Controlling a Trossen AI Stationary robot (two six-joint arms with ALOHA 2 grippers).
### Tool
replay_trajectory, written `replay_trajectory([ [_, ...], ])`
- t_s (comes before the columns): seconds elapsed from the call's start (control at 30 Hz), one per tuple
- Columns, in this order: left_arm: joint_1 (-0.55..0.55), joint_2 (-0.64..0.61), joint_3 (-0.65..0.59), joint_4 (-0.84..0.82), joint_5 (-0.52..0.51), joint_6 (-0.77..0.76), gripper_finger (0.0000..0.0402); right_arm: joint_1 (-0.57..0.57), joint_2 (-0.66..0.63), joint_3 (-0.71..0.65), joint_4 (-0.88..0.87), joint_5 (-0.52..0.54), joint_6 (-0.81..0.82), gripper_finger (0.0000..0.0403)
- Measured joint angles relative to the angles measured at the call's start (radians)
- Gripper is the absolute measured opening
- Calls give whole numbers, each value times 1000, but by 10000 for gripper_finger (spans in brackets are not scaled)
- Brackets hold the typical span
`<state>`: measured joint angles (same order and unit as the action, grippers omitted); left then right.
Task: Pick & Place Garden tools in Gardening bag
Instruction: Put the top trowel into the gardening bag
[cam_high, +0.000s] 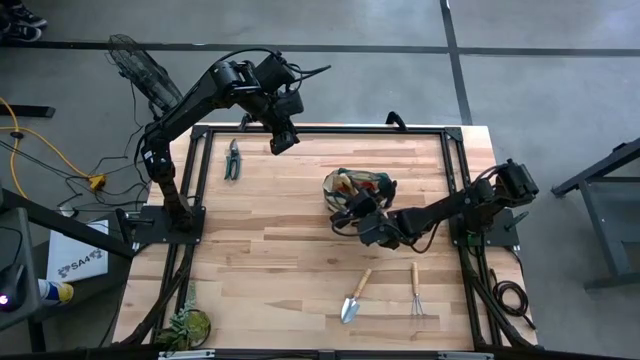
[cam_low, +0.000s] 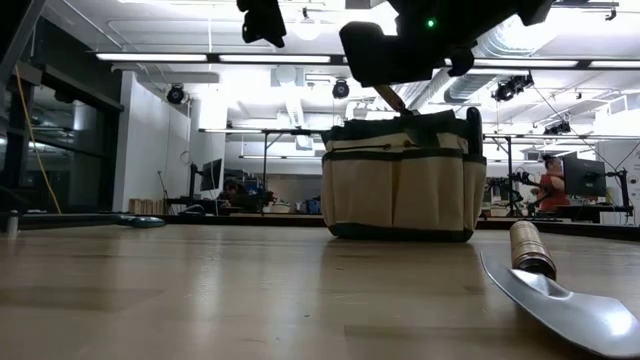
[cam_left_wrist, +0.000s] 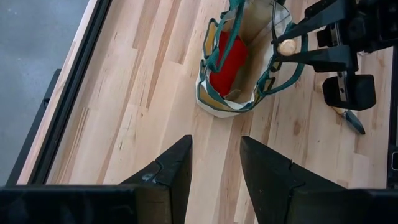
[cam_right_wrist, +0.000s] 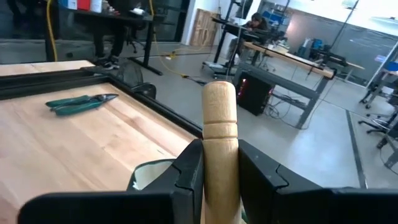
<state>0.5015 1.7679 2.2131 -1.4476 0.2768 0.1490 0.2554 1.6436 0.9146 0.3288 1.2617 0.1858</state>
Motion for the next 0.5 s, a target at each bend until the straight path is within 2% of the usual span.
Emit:
replay_trajectory([
  [0.5, 1, 0, 0, 0, -1, 1, 132, -10, 0, 0, -49, -34, 54, 63],
])
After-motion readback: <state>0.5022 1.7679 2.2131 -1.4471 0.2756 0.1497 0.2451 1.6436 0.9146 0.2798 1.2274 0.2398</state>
